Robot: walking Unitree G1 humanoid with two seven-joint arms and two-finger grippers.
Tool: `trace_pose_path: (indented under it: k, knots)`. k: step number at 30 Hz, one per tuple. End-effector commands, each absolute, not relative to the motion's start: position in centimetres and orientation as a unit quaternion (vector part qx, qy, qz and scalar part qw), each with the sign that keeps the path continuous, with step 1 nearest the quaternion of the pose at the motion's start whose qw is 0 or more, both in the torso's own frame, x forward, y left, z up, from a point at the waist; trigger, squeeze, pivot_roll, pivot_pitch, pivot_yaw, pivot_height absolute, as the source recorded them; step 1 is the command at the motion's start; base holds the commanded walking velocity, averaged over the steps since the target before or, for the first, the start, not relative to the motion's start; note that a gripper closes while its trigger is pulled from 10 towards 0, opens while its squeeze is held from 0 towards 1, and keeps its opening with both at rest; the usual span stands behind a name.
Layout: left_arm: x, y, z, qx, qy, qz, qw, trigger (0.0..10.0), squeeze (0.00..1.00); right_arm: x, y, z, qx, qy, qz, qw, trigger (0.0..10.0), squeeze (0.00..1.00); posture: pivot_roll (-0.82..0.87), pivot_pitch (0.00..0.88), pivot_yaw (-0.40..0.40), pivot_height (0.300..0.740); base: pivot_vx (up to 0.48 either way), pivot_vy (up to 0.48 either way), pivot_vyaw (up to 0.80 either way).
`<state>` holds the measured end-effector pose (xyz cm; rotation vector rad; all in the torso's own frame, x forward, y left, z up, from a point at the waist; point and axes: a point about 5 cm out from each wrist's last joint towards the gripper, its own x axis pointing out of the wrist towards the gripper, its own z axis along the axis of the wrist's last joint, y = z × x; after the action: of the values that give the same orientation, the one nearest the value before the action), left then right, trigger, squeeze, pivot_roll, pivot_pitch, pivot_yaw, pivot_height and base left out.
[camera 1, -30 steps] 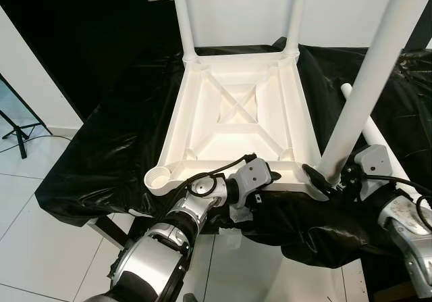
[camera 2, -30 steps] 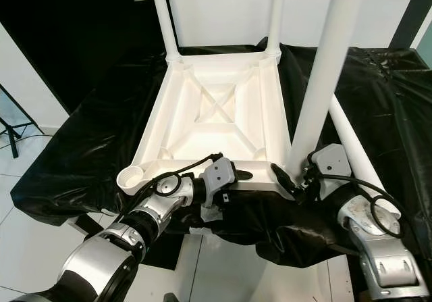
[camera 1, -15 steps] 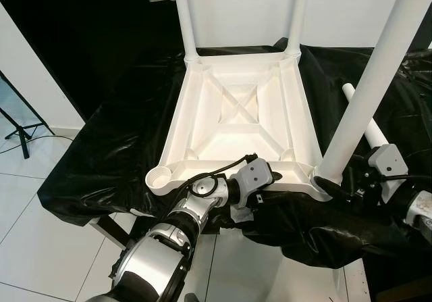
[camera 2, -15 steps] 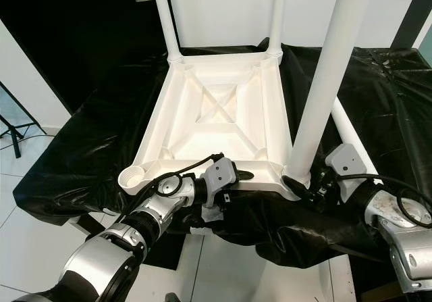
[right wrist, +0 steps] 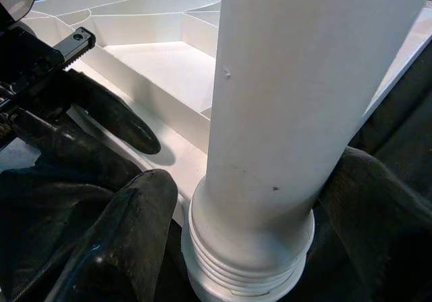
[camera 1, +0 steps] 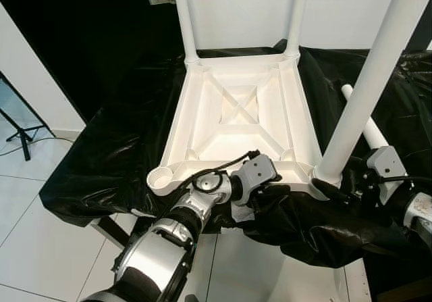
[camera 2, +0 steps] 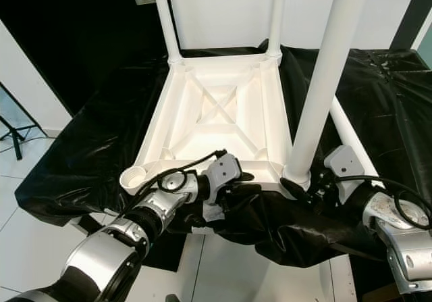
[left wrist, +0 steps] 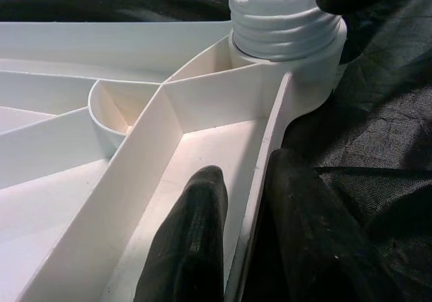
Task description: Building children table
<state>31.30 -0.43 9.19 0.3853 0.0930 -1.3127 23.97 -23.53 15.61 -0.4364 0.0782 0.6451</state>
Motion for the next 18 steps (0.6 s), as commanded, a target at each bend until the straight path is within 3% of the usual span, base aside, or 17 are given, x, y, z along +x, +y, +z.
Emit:
trace_pose_path:
  k: [1, 3, 4, 5, 6, 12, 14, 15, 17, 18]
  knots:
    - [30.9, 0.5, 7.1, 0.2, 0.088, -0.585, 0.781, 10.0, 0.0, 23.8, -23.5, 15.4, -0.207, 0.04, 0.319, 0.924, 10.0, 0.0, -0.21, 0.003, 0.069, 0.74, 0.0, 0.0, 0.0]
    - [30.9, 0.5, 7.2, 0.2, 0.087, -0.584, 0.782, 10.0, 0.0, 23.8, -23.5, 15.4, -0.206, 0.041, 0.32, 0.924, 10.0, 0.0, -0.21, 0.003, 0.069, 0.74, 0.0, 0.0, 0.0]
    - [30.9, 0.5, 7.2, 0.2, 0.086, -0.584, 0.782, 10.0, 0.0, 23.7, -23.4, 15.3, -0.203, 0.044, 0.323, 0.924, 9.4, 0.0, -0.21, 0.003, 0.069, 0.74, 0.0, 0.0, 0.0]
    - [30.9, 0.5, 7.2, 0.2, 0.086, -0.584, 0.782, 10.0, 0.0, 23.7, -23.4, 15.3, -0.203, 0.044, 0.323, 0.924, 9.4, 0.0, -0.21, 0.003, 0.069, 0.74, 0.0, 0.0, 0.0]
    - [30.9, 0.4, 7.2, 0.2, 0.086, -0.583, 0.782, 10.0, 0.0, 23.6, -23.4, 15.1, -0.193, 0.051, 0.327, 0.924, 0.0, 0.0, -0.21, 0.004, 0.066, 0.74, 0.0, 0.0, 0.0]
    - [30.9, 0.4, 7.2, 0.202, 0.086, -0.58, 0.785, 10.0, 0.0, 23.8, -22.9, 14.7, -0.144, 0.039, 0.301, 0.942, 0.0, 0.0, -0.2, 0.002, 0.062, 0.74, 0.0, 0.0, 0.0]
    - [30.9, 0.4, 7.3, 0.201, 0.084, -0.581, 0.785, 10.0, 0.0, 24.3, -22.1, 14.1, -0.09, 0.012, 0.232, 0.968, 0.0, 0.0, -0.2, 0.0, 0.059, 0.74, 0.0, 0.0, 0.0]
    - [30.9, 0.4, 7.3, 0.201, 0.084, -0.581, 0.785, 10.0, 0.0, 24.3, -22.1, 14.1, -0.09, 0.012, 0.232, 0.968, 0.0, 0.0, -0.2, 0.0, 0.059, 0.74, 0.0, 0.0, 0.0]
    - [30.9, 0.4, 7.3, 0.199, 0.082, -0.581, 0.785, 10.0, 0.0, 24.3, -21.6, 12.4, -0.046, 0.009, 0.112, 0.993, 0.0, 0.0, -0.19, 0.0, 0.058, 0.74, 0.0, 0.0, 0.0]
    - [30.9, 0.4, 7.3, 0.199, 0.082, -0.581, 0.785, 10.0, 0.0, 24.3, -21.6, 12.4, -0.046, 0.009, 0.112, 0.993, 0.0, 0.0, -0.19, 0.0, 0.058, 0.74, 0.0, 0.0, 0.0]
